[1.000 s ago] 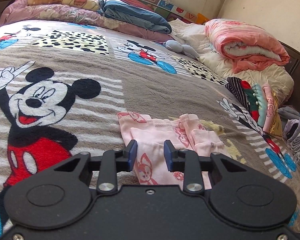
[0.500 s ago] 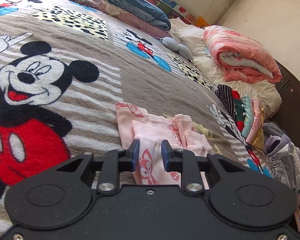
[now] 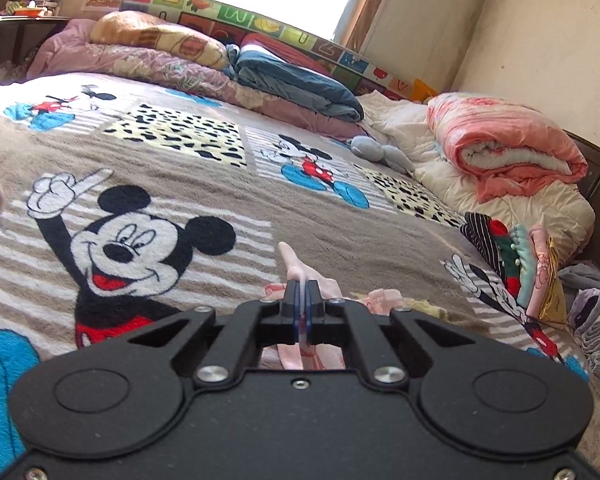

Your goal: Fold clothes

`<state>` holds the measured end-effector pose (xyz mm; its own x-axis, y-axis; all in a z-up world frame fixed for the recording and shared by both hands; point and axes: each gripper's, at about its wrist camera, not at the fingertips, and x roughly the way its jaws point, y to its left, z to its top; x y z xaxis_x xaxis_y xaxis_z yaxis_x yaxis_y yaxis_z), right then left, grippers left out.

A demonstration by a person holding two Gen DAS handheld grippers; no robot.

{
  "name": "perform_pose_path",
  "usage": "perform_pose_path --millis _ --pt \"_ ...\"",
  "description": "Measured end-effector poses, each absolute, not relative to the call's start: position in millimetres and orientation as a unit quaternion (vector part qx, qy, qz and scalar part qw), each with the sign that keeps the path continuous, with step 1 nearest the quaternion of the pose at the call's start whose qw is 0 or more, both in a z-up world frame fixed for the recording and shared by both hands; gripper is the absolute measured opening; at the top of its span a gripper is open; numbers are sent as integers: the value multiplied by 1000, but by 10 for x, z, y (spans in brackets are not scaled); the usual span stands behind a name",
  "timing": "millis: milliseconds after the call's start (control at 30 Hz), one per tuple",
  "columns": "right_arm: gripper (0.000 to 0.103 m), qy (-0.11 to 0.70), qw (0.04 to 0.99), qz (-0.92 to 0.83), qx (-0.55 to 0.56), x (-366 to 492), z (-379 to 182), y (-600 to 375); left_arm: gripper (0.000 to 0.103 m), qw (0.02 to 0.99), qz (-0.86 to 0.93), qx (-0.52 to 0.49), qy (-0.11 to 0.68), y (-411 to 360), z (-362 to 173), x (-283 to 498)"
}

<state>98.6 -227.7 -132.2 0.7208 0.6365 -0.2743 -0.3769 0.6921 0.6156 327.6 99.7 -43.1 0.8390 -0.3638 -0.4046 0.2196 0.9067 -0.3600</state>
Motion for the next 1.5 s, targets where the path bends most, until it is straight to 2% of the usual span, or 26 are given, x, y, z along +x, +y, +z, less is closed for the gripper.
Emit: perform_pose_path --millis 467,700,900,1000,1033,1133,1500 --pt "93 239 884 295 273 997 -1336 -2296 0 965 -7 -213 153 1873 -183 2282" --pt "93 240 884 294 272 993 -1331 -2284 0 963 33 -218 157 2200 -369 1931" --pt "93 243 886 291 267 986 -1320 -2261 0 923 19 -317 215 2570 -713 1875" --pt "93 243 887 289 264 980 -1318 -2249 25 896 9 -371 244 2734 -898 1875" --pt "93 243 888 289 264 978 -1318 -2246 27 887 4 -387 253 2745 -948 1905" --pt "93 243 887 289 265 970 -1318 -2253 27 865 -4 -420 274 2750 -1055 2005" --pt "93 239 884 295 273 952 -1333 -2287 27 857 -1 -427 288 2677 -1137 2401"
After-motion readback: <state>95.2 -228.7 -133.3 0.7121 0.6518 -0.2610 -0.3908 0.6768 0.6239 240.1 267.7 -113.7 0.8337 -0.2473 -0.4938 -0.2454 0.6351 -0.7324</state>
